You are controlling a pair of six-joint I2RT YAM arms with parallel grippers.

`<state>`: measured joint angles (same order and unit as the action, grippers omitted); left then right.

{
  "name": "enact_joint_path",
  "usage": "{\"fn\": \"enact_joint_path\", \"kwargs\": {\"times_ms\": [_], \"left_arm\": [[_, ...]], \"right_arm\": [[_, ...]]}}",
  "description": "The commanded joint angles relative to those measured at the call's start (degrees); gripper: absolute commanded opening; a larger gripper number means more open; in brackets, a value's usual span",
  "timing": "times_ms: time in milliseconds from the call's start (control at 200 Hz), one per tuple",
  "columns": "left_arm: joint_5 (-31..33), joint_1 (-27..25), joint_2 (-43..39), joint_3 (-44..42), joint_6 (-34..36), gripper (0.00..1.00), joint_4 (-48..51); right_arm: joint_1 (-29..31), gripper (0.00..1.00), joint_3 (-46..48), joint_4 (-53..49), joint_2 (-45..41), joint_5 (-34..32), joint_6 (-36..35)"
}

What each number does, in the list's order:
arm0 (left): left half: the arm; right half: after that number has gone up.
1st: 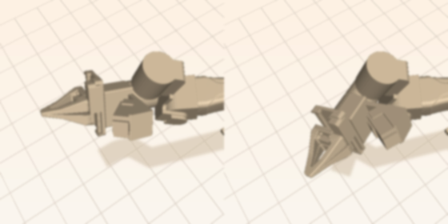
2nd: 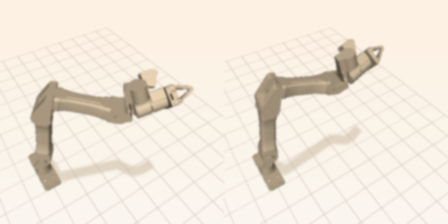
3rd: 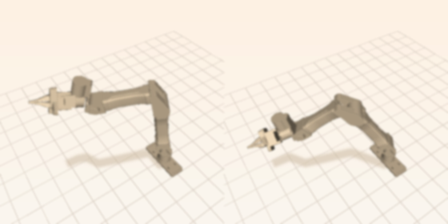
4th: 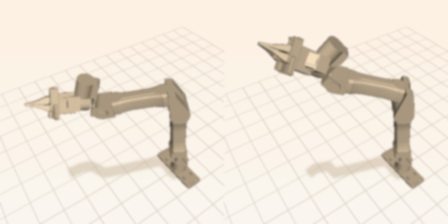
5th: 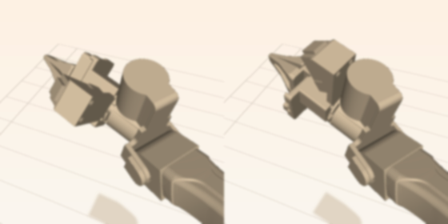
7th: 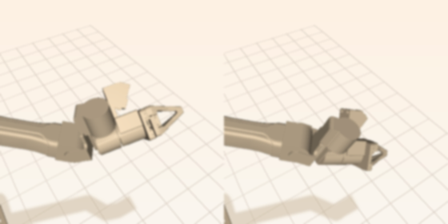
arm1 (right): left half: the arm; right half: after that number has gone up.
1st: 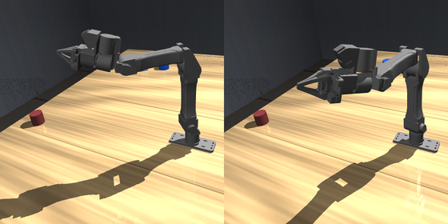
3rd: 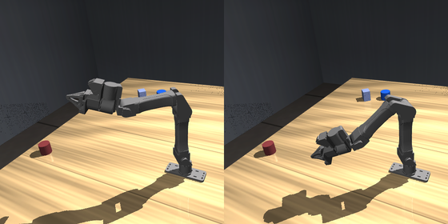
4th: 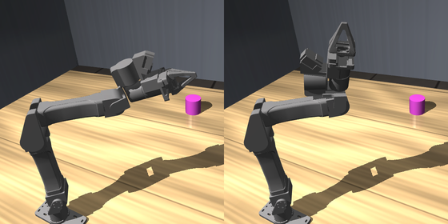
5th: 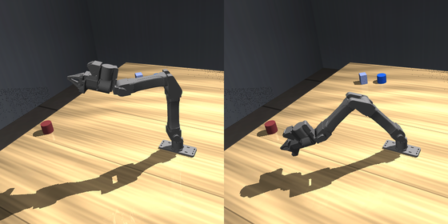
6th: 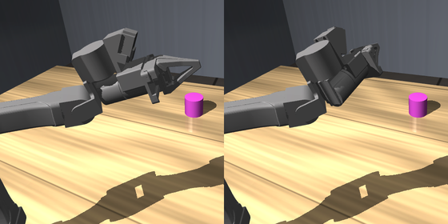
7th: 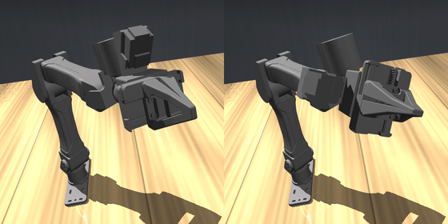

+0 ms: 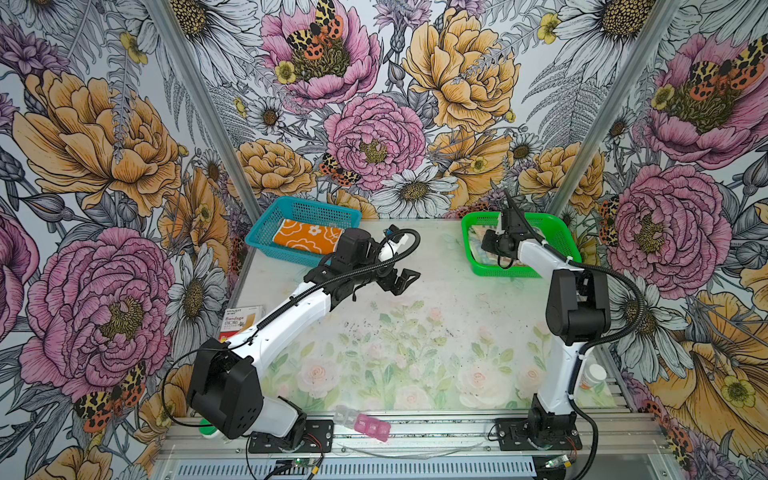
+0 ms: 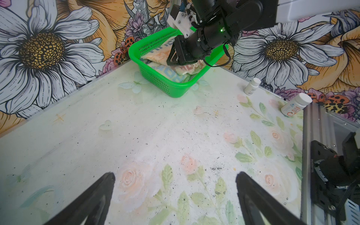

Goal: Fold and stack the towels
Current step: 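Pull the RABBIT towel out of the green basket onto the table with the right gripper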

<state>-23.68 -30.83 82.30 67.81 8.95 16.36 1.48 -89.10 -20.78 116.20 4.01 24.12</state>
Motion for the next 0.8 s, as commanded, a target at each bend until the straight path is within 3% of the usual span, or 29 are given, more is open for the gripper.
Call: {"fn": "enact_joint_path", "kwargs": {"times_ms": [0, 65, 375, 510, 600, 796], "left_arm": [[-1.6, 0.4, 0.7, 0.4, -0.5, 0.99, -1.5], [-1.6, 0.5, 0.7, 0.4, -0.5, 0.99, -1.5], [-1.7, 0.5, 0.3, 0.6, -0.6, 0.99, -1.5], [-1.5, 0.6, -0.3, 0.5, -0.7, 0.99, -1.6], [-1.6, 0.8, -0.6, 0.4, -0.8, 0.99, -1.5], [0.0, 2.7, -2.3, -0.1, -1.2, 0.99, -2.0]], "right_arm": [[0.1, 0.1, -1.9, -1.1, 1.1, -1.1, -0.7], [0.1, 0.0, -2.0, -1.2, 0.8, -1.2, -0.7], [1.6, 0.0, -5.3, -2.9, -7.2, -4.3, -7.0], [2.5, 0.0, -9.3, -3.8, -11.9, -2.3, -8.5], [4.3, 0.0, -13.6, -3.7, -13.9, 2.0, -9.3], [10.5, 0.0, -26.3, -3.6, -14.1, 21.0, -8.7]]}}
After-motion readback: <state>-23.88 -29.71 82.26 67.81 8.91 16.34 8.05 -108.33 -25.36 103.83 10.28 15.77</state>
